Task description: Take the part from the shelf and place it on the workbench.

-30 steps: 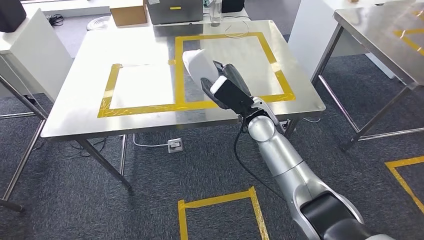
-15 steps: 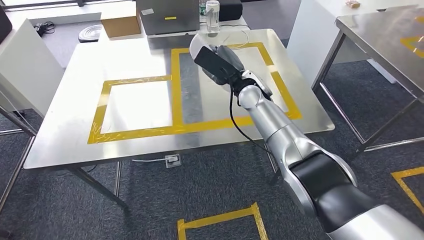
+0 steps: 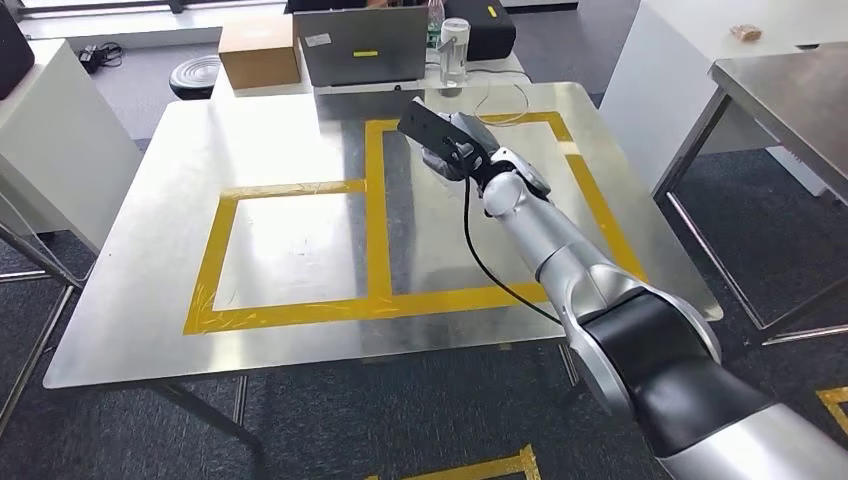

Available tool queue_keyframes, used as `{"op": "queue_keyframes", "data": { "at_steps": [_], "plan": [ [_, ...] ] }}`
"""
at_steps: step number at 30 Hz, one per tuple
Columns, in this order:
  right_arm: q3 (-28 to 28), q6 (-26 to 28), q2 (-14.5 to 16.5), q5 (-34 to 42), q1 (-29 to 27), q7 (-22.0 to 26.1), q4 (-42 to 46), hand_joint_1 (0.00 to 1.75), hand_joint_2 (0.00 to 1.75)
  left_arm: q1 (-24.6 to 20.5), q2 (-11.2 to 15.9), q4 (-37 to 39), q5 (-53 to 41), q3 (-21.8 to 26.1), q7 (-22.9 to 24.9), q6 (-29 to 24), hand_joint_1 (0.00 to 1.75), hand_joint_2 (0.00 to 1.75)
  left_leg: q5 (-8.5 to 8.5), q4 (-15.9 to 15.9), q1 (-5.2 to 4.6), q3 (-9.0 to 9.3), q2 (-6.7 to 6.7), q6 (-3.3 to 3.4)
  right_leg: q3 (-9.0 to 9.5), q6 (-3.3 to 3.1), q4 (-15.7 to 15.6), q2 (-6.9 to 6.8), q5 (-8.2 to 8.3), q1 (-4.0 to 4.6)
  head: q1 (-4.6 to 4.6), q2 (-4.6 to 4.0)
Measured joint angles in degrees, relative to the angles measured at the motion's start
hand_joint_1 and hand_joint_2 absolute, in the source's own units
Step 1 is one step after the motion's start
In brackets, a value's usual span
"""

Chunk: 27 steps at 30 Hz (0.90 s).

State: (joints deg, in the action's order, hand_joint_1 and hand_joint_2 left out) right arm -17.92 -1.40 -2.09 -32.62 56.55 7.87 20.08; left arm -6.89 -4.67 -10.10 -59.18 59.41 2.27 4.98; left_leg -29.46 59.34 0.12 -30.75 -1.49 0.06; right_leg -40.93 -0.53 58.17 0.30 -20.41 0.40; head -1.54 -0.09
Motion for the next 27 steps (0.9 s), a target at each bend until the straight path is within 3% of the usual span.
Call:
{"op": "queue_keyframes", "data": {
  "at_steps": [2, 4, 7, 8, 9, 10, 12, 14, 17, 19, 22, 23, 24, 25, 27],
  "plan": [
    [-0.01, -0.02, -0.07, -0.46, 0.07, -0.24, -0.42, 0.00, 0.00, 0.12, 0.13, 0.01, 0.13, 0.03, 0.52, -0.08, 0.00, 0.00, -0.38, 0.38, -0.06, 0.32, 0.02, -0.60, 0.86, -0.61, -0.21, 0.14, 0.23, -0.13, -0.03, 0.00],
    [-0.01, -0.04, 0.00, -0.82, 0.35, -0.47, -0.83, 0.00, 0.00, 0.02, 0.22, 0.04, 0.16, 0.04, 1.13, -0.30, 0.00, 0.00, -0.68, 3.45, -0.07, -0.95, 0.42, -1.14, 1.90, -1.34, -0.47, 0.18, -0.22, -0.44, 0.04, 0.00],
    [-0.01, -0.16, 0.07, -1.22, 0.27, -0.83, -1.57, 0.00, 0.00, -0.34, 0.24, 0.11, 0.08, 0.04, 2.30, -0.94, 0.00, 0.00, -4.73, 13.25, 0.09, -6.86, 0.99, -1.85, 2.92, -1.95, -0.53, 0.19, -1.22, -0.51, 0.18, 0.00],
    [-0.01, -0.17, 0.08, -1.31, 0.16, -0.88, -1.81, 0.00, 0.00, -0.34, 0.26, 0.11, 0.00, 0.04, 2.54, -1.10, 0.00, 0.00, -5.90, 15.30, 0.12, -8.54, 1.05, -1.97, 3.18, -1.97, -0.49, 0.22, -1.56, -0.50, 0.18, 0.00],
    [-0.01, -0.17, 0.07, -1.34, 0.07, -0.91, -2.03, 0.00, 0.00, -0.31, 0.28, 0.11, -0.07, 0.04, 2.67, -1.19, 0.00, 0.00, -5.78, 15.51, 0.12, -9.35, 1.09, -2.01, 3.47, -1.95, -0.42, 0.26, -1.89, -0.50, 0.18, 0.00],
    [-0.01, -0.17, 0.07, -1.35, 0.02, -0.92, -2.21, 0.00, 0.00, -0.28, 0.31, 0.13, -0.12, 0.04, 2.76, -1.26, 0.00, 0.00, -4.22, 13.71, 0.12, -9.20, 1.10, -1.98, 3.82, -1.88, -0.32, 0.30, -2.23, -0.50, 0.18, 0.00],
    [-0.01, -0.16, 0.08, -1.37, 0.00, -0.91, -2.41, 0.00, 0.00, -0.30, 0.38, 0.15, -0.15, 0.04, 2.85, -1.32, 0.00, 0.00, 1.14, 6.27, 0.10, -6.94, 1.12, -1.71, 4.51, -1.61, -0.15, 0.36, -2.85, -0.50, 0.18, 0.00],
    [-0.01, -0.05, 0.07, -1.39, 0.05, -0.77, -2.53, 0.00, 0.00, -0.41, 0.42, 0.16, -0.29, 0.03, 2.92, -1.34, 0.00, 0.00, 3.79, 0.61, -0.07, -5.10, 1.13, -1.11, 4.71, -1.18, 0.10, 0.44, -3.11, -0.35, 0.17, 0.00],
    [-0.01, 0.51, 0.05, -1.11, -0.03, 0.91, -2.66, 0.00, 0.00, -0.45, 0.37, 0.20, -0.60, 0.02, 3.12, -1.26, 0.00, 0.00, 4.50, -0.35, -0.08, -4.63, 1.14, 0.05, 4.39, -0.45, 0.38, 0.53, -3.19, -0.22, 0.16, 0.00],
    [0.04, 0.75, 0.07, 0.14, 0.03, 4.16, -2.58, 0.00, 0.00, -0.47, 0.28, 0.23, -0.68, 0.02, 3.22, -1.26, 0.00, 0.00, 4.94, -0.65, 0.13, -4.69, 1.23, 0.77, 3.75, 0.11, 2.04, 0.47, -4.92, -0.26, 0.02, 0.00],
    [0.73, -0.51, 0.42, 4.35, 0.20, 12.99, -1.60, 0.00, 0.00, -0.32, 0.24, 0.24, -0.63, 0.03, 3.25, -1.71, 0.00, 0.00, 5.41, -0.67, 0.21, -5.27, 1.35, 1.42, 0.06, 0.84, 12.40, 0.21, -11.44, -0.45, -0.23, 0.00],
    [1.18, -1.30, 0.69, 5.97, 0.20, 16.07, -0.94, 0.00, 0.00, -0.19, 0.23, 0.24, -0.57, 0.03, 3.26, -1.89, 0.00, 0.00, 5.54, -0.54, 0.20, -5.61, 1.40, 1.47, -0.99, 0.98, 15.78, 0.14, -12.91, -0.49, -0.23, 0.00],
    [1.64, -2.09, 0.98, 7.40, 0.21, 18.47, -0.17, 0.00, 0.00, -0.07, 0.23, 0.25, -0.50, 0.04, 3.24, -2.02, 0.00, 0.00, 5.68, -0.39, 0.20, -5.96, 1.46, 1.48, -1.14, 1.04, 17.31, 0.09, -13.32, -0.51, -0.23, 0.00],
    [2.10, -2.87, 1.26, 8.66, 0.21, 20.29, 0.71, 0.00, 0.00, 0.02, 0.21, 0.25, -0.40, 0.04, 3.23, -2.14, 0.00, 0.00, 5.86, -0.23, 0.20, -6.33, 1.49, 1.45, -0.11, 1.01, 16.47, 0.04, -12.68, -0.51, -0.23, 0.00],
    [2.98, -4.76, 1.70, 11.77, -0.04, 23.57, 3.46, 0.00, 0.00, 0.16, 0.07, 0.26, 0.00, 0.10, 3.08, -2.51, 0.00, 0.00, 6.28, 0.03, 0.20, -6.95, 1.44, 1.26, 4.95, 0.65, 8.87, -0.02, -10.28, -0.47, -0.23, 0.00]
  ]
}}
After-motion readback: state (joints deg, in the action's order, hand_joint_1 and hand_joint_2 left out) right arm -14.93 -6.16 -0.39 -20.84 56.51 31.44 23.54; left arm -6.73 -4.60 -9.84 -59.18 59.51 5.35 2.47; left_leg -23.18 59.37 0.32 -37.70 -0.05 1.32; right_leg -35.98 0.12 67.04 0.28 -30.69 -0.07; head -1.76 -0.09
